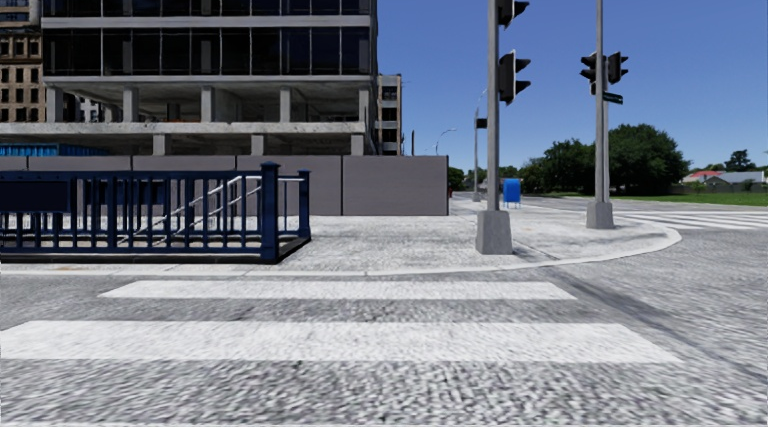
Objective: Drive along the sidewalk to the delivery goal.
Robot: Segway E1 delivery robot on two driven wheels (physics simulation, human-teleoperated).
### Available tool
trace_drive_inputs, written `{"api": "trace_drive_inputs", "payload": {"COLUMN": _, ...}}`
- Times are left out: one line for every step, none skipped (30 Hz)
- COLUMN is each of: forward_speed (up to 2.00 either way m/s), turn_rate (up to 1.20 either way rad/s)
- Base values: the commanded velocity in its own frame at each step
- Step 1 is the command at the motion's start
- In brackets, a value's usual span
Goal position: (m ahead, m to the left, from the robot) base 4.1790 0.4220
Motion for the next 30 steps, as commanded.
{"api": "trace_drive_inputs", "payload": {"forward_speed": 2.00, "turn_rate": 0.06}}
{"api": "trace_drive_inputs", "payload": {"forward_speed": 2.00, "turn_rate": 0.11}}
{"api": "trace_drive_inputs", "payload": {"forward_speed": 1.95, "turn_rate": 0.16}}
{"api": "trace_drive_inputs", "payload": {"forward_speed": 1.90, "turn_rate": 0.17}}
{"api": "trace_drive_inputs", "payload": {"forward_speed": 1.90, "turn_rate": 0.17}}
{"api": "trace_drive_inputs", "payload": {"forward_speed": 1.81, "turn_rate": 0.19}}
{"api": "trace_drive_inputs", "payload": {"forward_speed": 1.74, "turn_rate": 0.22}}
{"api": "trace_drive_inputs", "payload": {"forward_speed": 1.70, "turn_rate": 0.25}}
{"api": "trace_drive_inputs", "payload": {"forward_speed": 1.69, "turn_rate": 0.26}}
{"api": "trace_drive_inputs", "payload": {"forward_speed": 1.69, "turn_rate": 0.26}}
{"api": "trace_drive_inputs", "payload": {"forward_speed": 1.68, "turn_rate": 0.26}}
{"api": "trace_drive_inputs", "payload": {"forward_speed": 1.68, "turn_rate": 0.26}}
{"api": "trace_drive_inputs", "payload": {"forward_speed": 1.68, "turn_rate": 0.26}}
{"api": "trace_drive_inputs", "payload": {"forward_speed": 1.68, "turn_rate": 0.26}}
{"api": "trace_drive_inputs", "payload": {"forward_speed": 1.67, "turn_rate": 0.27}}
{"api": "trace_drive_inputs", "payload": {"forward_speed": 1.67, "turn_rate": 0.27}}
{"api": "trace_drive_inputs", "payload": {"forward_speed": 1.67, "turn_rate": 0.31}}
{"api": "trace_drive_inputs", "payload": {"forward_speed": 1.67, "turn_rate": 0.33}}
{"api": "trace_drive_inputs", "payload": {"forward_speed": 1.67, "turn_rate": 0.33}}
{"api": "trace_drive_inputs", "payload": {"forward_speed": 1.67, "turn_rate": 0.33}}
{"api": "trace_drive_inputs", "payload": {"forward_speed": 1.67, "turn_rate": 0.33}}
{"api": "trace_drive_inputs", "payload": {"forward_speed": 1.67, "turn_rate": 0.33}}
{"api": "trace_drive_inputs", "payload": {"forward_speed": 1.67, "turn_rate": 0.33}}
{"api": "trace_drive_inputs", "payload": {"forward_speed": 1.67, "turn_rate": 0.33}}
{"api": "trace_drive_inputs", "payload": {"forward_speed": 1.67, "turn_rate": 0.33}}
{"api": "trace_drive_inputs", "payload": {"forward_speed": 1.67, "turn_rate": 0.35}}
{"api": "trace_drive_inputs", "payload": {"forward_speed": 1.67, "turn_rate": 0.35}}
{"api": "trace_drive_inputs", "payload": {"forward_speed": 1.67, "turn_rate": 0.41}}
{"api": "trace_drive_inputs", "payload": {"forward_speed": 1.67, "turn_rate": 0.43}}
{"api": "trace_drive_inputs", "payload": {"forward_speed": 1.67, "turn_rate": 0.43}}
